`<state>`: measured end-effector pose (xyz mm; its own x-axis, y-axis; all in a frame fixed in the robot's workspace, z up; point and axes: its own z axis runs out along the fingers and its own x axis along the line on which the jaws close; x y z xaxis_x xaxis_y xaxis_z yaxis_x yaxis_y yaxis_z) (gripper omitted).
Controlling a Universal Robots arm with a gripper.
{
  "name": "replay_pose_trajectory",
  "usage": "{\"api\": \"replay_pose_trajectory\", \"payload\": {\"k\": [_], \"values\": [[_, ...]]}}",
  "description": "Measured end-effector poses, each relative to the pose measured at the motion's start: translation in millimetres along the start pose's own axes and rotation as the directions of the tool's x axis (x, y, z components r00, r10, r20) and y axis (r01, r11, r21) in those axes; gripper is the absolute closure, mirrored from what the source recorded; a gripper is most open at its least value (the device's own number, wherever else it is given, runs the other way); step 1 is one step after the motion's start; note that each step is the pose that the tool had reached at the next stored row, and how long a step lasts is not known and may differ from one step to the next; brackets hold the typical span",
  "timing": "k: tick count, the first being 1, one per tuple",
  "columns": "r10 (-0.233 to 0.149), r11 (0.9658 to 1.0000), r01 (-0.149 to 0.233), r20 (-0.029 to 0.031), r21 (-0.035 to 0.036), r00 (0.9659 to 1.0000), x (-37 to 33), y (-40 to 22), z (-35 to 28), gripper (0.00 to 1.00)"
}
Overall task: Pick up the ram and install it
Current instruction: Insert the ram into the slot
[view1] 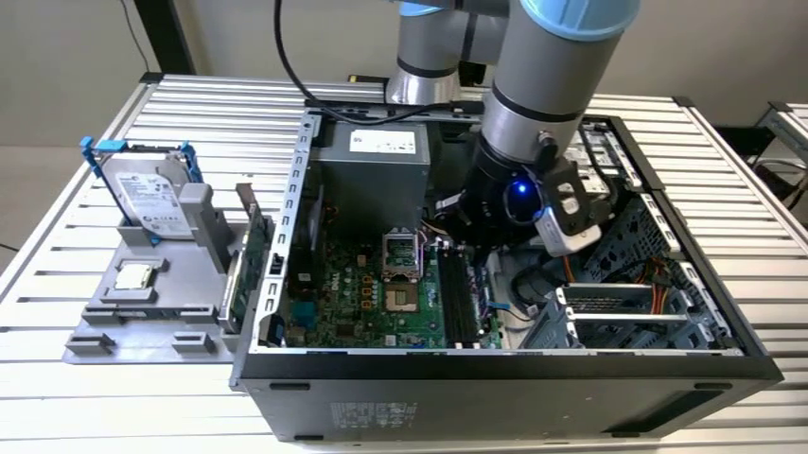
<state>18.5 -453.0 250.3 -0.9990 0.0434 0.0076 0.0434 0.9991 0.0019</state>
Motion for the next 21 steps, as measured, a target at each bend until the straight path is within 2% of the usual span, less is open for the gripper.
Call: {"api": "replay_pose_trajectory", "payload": {"k": [7, 10, 14, 18, 21], "values": [[0.0, 1.0, 0.0, 0.0004, 0.0004, 1.0, 0.0, 3.7, 12.7, 1.0], [-0.002, 1.0, 0.002, 0.0005, 0.0033, 1.0, -1.2, 4.2, 18.2, 1.0], [-0.03, 0.9995, 0.03, 0.0006, 0.0052, 0.9996, -3.2, 4.3, 24.9, 1.0], [-0.033, 0.9994, 0.033, 0.0008, 0.0054, 0.9994, -3.2, 4.0, 25.5, 1.0], [-0.046, 0.9989, 0.046, 0.0012, 0.0055, 0.999, -2.7, 1.3, 25.6, 1.0]]}}
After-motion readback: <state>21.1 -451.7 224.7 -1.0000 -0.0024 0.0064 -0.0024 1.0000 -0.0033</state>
